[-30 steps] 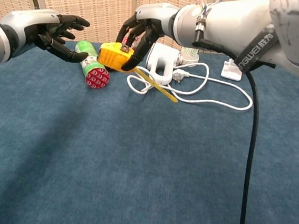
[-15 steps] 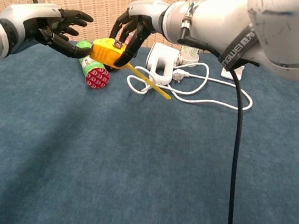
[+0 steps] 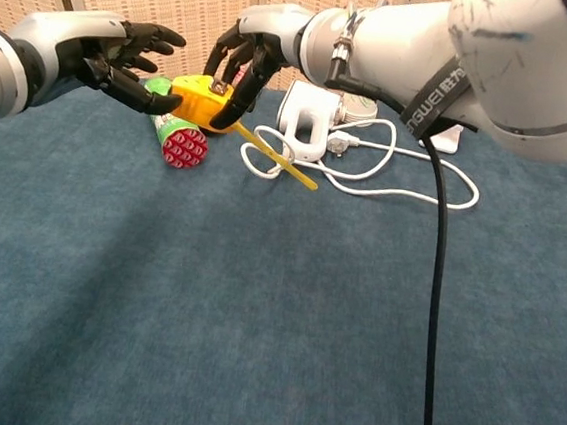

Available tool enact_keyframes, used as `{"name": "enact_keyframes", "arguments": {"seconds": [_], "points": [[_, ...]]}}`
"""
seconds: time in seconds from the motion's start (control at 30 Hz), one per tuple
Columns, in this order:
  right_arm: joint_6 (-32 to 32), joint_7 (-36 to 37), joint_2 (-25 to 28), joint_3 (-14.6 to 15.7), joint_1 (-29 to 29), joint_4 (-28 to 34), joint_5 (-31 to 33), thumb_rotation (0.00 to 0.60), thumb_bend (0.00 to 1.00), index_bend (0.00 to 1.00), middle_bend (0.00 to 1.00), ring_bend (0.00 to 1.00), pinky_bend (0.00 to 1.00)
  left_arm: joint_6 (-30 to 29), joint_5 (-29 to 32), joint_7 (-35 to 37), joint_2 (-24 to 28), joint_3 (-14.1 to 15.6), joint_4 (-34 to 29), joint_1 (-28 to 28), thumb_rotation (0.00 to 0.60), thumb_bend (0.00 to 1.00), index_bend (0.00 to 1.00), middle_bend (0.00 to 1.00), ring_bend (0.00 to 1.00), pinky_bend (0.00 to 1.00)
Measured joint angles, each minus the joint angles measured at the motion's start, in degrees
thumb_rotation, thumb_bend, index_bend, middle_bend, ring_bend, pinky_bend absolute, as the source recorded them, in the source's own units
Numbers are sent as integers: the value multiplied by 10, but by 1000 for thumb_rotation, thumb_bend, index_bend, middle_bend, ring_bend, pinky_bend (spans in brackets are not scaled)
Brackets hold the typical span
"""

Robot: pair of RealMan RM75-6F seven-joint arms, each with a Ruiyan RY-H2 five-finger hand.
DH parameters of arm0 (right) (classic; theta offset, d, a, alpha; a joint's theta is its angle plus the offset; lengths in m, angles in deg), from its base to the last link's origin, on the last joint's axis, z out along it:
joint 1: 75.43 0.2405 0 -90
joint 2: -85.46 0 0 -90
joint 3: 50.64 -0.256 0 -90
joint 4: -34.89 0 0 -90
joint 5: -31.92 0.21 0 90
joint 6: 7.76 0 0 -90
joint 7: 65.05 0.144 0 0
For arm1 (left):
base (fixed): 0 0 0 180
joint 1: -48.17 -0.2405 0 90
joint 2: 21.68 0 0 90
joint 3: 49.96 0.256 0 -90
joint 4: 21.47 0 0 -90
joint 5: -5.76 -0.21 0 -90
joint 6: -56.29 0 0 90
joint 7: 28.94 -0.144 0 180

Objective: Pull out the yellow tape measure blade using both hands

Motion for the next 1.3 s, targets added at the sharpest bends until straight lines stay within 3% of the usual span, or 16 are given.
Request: {"name": "enact_keyframes", "arguments": {"seconds": [1.3], "points": [[1, 9, 14, 5, -15, 17, -18, 600, 228, 527, 496, 529, 176, -15, 40, -18, 0, -14, 14, 6, 600, 482, 0, 0, 0, 5]]}}
